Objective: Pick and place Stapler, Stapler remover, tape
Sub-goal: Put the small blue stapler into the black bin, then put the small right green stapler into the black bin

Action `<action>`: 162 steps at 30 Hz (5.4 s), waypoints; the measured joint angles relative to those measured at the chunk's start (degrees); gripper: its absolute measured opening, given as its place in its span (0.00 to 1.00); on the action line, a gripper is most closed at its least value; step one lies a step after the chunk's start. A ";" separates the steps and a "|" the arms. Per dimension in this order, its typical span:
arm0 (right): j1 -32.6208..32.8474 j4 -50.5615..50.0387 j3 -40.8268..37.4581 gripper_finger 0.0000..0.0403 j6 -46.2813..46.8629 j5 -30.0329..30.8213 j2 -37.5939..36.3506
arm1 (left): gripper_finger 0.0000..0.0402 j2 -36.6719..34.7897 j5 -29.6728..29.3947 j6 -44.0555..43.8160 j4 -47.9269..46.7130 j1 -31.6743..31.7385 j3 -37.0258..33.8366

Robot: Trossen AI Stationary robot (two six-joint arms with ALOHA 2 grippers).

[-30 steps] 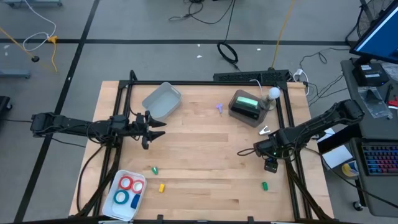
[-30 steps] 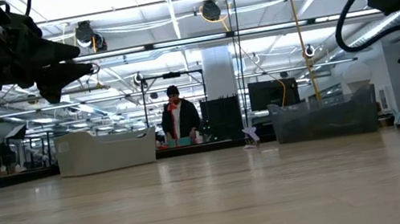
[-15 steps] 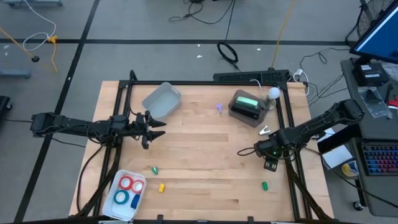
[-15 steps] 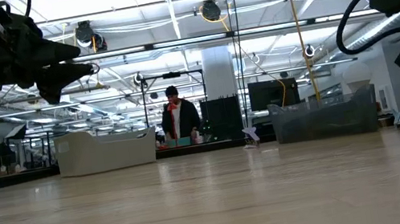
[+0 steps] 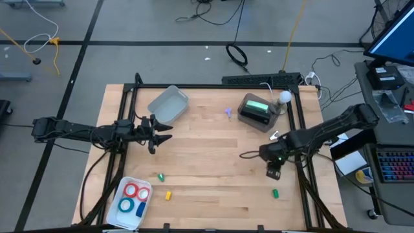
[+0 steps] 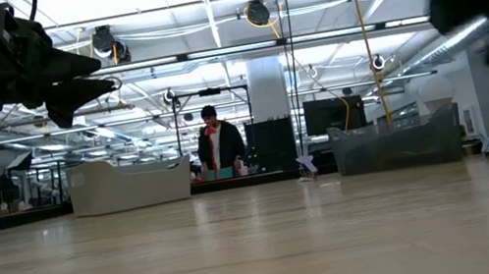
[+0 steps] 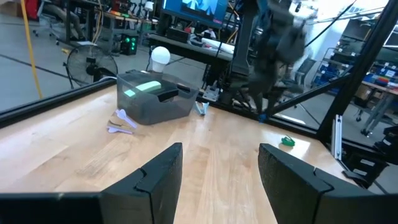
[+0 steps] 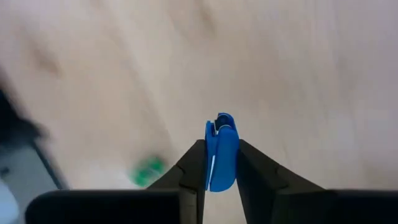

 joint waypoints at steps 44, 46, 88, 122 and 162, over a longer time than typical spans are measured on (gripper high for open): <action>-45.36 -0.32 8.97 0.19 -37.97 17.53 13.52 | 0.52 0.00 0.24 1.42 -0.02 -0.01 0.00; -45.36 -0.38 8.98 0.20 -37.97 17.53 13.58 | 0.52 0.00 0.24 1.40 -0.03 -0.02 0.00; -21.18 -7.62 11.82 0.25 23.71 -22.60 -14.41 | 0.52 0.00 0.20 1.36 -0.44 -0.02 0.00; 22.72 -8.89 11.73 0.24 56.89 4.57 3.88 | 0.52 0.00 0.48 2.97 -0.96 -0.01 0.00; 29.09 20.28 -5.92 0.61 82.82 4.31 4.49 | 0.52 -11.34 10.69 4.21 -14.16 9.44 0.00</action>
